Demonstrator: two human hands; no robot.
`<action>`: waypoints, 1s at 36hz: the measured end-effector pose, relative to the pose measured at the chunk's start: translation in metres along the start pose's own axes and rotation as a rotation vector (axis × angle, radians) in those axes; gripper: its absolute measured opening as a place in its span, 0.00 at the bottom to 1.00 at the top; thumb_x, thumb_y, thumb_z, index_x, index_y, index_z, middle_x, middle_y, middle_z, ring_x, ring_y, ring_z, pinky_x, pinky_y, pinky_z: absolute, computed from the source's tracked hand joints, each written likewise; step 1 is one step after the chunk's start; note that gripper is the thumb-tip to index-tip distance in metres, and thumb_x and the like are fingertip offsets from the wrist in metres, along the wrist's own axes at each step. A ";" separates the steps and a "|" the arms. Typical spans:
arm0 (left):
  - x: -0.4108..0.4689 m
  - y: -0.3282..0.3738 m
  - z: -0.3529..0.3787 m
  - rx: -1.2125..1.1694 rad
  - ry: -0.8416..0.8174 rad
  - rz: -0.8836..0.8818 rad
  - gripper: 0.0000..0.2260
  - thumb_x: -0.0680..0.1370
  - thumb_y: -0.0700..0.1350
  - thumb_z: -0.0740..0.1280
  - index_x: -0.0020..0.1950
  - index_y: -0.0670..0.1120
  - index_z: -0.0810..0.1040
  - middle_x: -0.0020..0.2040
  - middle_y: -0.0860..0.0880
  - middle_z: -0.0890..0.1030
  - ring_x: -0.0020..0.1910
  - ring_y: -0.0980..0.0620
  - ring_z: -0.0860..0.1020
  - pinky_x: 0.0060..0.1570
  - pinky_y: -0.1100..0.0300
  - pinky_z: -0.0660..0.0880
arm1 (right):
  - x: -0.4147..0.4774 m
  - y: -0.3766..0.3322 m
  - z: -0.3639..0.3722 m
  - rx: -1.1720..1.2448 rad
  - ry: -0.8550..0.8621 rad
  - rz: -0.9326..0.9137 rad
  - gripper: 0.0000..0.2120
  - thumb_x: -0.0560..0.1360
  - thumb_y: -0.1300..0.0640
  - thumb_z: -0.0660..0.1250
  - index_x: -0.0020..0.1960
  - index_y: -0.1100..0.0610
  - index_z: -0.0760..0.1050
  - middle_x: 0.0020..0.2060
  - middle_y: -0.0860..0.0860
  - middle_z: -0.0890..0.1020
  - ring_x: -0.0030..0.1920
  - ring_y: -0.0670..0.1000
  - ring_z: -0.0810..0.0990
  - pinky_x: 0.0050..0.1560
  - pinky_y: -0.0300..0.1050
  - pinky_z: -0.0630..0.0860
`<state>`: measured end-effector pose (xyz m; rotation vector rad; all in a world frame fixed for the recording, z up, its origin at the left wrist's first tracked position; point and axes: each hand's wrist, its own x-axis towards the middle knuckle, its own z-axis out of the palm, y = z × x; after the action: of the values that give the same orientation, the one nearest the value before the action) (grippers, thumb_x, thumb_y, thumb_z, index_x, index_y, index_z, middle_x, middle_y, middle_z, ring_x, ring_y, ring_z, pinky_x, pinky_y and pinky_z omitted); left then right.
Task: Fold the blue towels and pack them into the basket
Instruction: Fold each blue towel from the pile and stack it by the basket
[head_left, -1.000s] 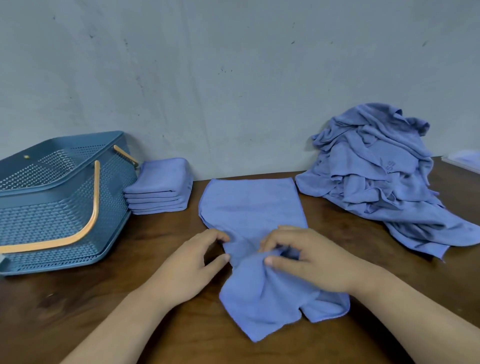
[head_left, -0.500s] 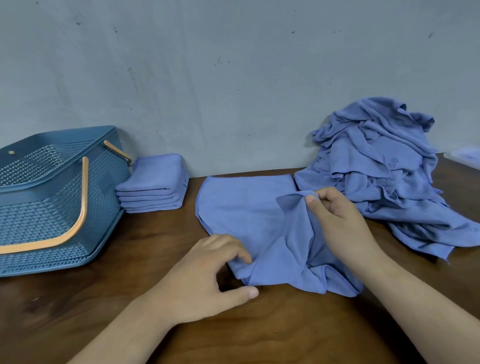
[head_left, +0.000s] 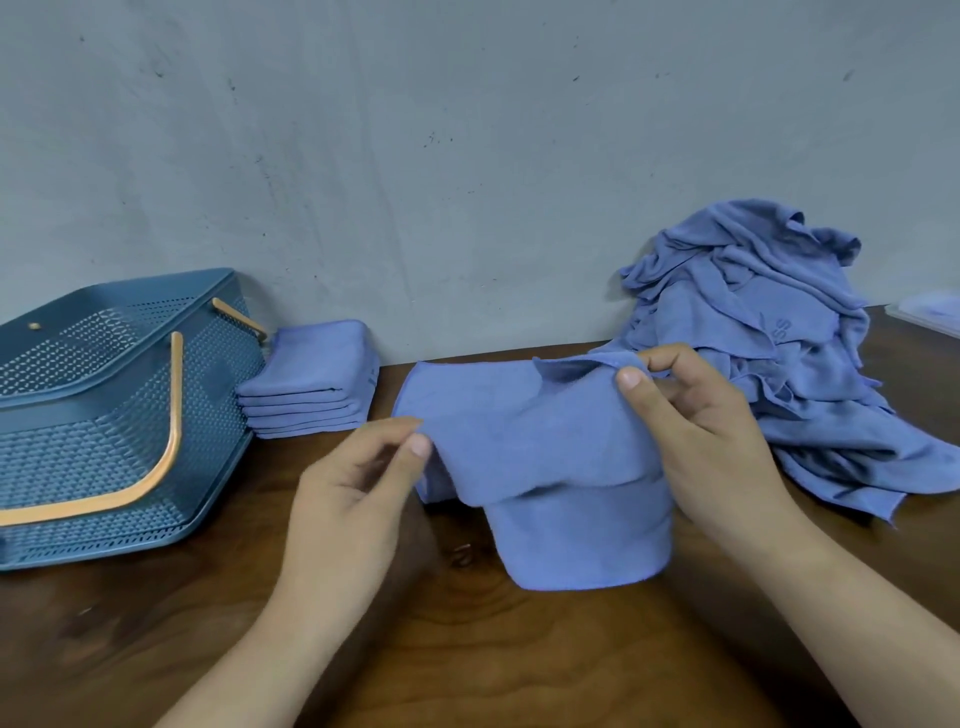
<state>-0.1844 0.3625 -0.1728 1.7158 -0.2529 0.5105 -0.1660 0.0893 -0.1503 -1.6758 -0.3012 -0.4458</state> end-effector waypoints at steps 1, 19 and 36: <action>0.002 0.001 -0.003 -0.101 -0.004 -0.036 0.06 0.84 0.41 0.69 0.48 0.45 0.84 0.49 0.43 0.85 0.51 0.47 0.82 0.58 0.54 0.75 | -0.001 0.000 0.001 -0.007 -0.010 -0.001 0.13 0.83 0.43 0.67 0.53 0.53 0.77 0.40 0.72 0.77 0.40 0.72 0.76 0.42 0.69 0.74; 0.012 -0.019 -0.048 0.545 -0.530 -0.052 0.13 0.82 0.61 0.68 0.61 0.57 0.81 0.58 0.60 0.83 0.61 0.59 0.80 0.63 0.55 0.75 | -0.023 0.019 0.027 -0.444 -0.668 -0.020 0.11 0.84 0.47 0.69 0.65 0.40 0.82 0.58 0.31 0.83 0.61 0.37 0.82 0.62 0.48 0.79; 0.006 -0.022 -0.030 -0.073 -0.496 -0.052 0.15 0.78 0.48 0.69 0.45 0.36 0.72 0.41 0.36 0.68 0.39 0.44 0.68 0.42 0.50 0.66 | 0.001 0.033 -0.014 -0.588 -0.821 0.082 0.20 0.83 0.61 0.66 0.65 0.38 0.81 0.63 0.36 0.81 0.67 0.40 0.77 0.71 0.46 0.72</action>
<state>-0.1756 0.3972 -0.1848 1.7520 -0.5711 0.0276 -0.1521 0.0698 -0.1775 -2.3899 -0.7462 0.2794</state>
